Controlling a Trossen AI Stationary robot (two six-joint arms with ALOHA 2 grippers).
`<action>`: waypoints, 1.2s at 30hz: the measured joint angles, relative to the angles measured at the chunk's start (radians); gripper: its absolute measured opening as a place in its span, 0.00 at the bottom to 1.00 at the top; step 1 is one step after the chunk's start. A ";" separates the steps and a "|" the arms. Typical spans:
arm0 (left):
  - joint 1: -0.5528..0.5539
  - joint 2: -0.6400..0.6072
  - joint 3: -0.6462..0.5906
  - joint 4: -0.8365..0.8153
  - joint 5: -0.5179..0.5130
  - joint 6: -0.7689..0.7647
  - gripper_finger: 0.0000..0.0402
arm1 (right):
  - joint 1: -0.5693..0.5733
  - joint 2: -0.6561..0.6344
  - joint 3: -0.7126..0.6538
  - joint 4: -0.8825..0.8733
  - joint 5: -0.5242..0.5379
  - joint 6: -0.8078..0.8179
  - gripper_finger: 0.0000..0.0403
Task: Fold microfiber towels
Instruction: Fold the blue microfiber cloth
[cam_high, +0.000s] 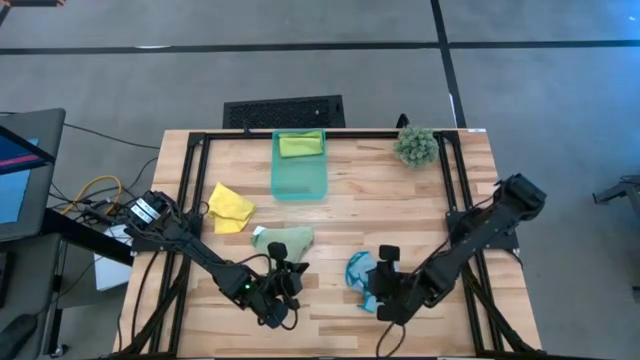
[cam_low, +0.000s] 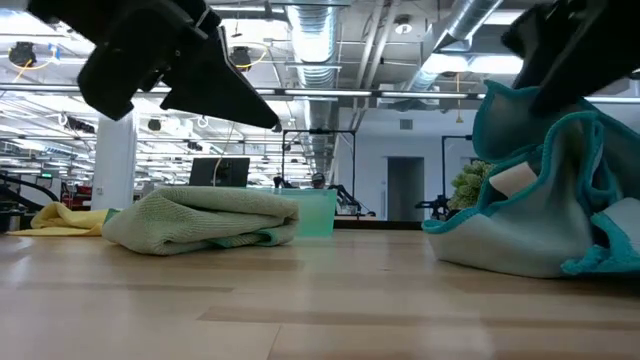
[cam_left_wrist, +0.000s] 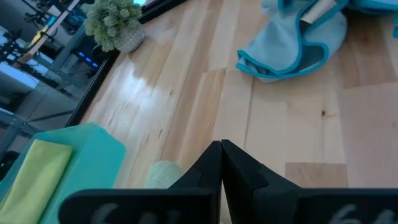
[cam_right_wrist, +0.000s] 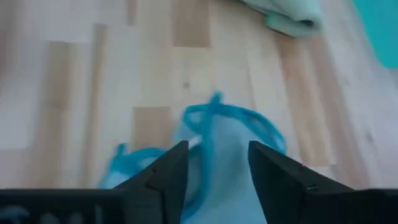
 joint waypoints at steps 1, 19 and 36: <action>0.000 0.000 0.000 0.000 0.000 0.000 0.00 | -0.009 0.010 0.000 -0.008 0.006 -0.001 0.44; -0.019 0.000 0.000 0.193 -0.144 0.111 0.00 | 0.069 -0.177 0.204 -0.091 0.597 -0.271 0.02; 0.012 0.000 0.000 0.324 0.140 0.239 0.02 | 0.160 -0.081 0.204 -0.469 0.558 0.352 0.04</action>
